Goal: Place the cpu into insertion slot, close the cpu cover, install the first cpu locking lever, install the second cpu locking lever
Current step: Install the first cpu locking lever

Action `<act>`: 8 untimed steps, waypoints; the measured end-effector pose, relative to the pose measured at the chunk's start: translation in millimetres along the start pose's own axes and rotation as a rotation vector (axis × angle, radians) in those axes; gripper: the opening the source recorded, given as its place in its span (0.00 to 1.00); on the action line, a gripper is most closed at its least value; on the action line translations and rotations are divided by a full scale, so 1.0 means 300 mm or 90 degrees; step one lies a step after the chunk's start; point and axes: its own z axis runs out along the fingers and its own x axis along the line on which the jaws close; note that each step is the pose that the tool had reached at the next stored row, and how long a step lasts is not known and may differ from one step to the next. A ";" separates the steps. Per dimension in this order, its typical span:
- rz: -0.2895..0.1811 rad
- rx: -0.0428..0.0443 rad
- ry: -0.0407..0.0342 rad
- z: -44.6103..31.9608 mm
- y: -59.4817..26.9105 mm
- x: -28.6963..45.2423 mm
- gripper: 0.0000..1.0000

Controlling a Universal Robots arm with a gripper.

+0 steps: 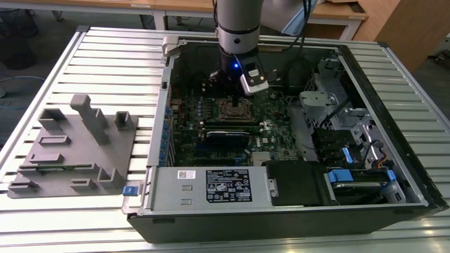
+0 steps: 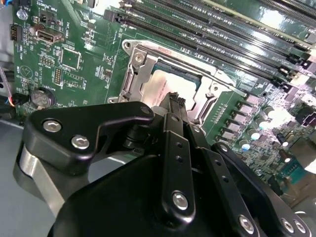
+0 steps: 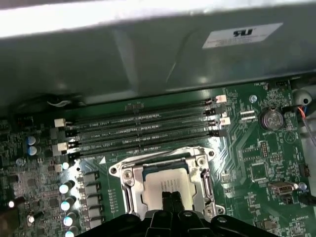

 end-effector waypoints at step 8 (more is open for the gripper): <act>0.000 0.0000 0.0000 -0.028 0.002 -0.003 0.11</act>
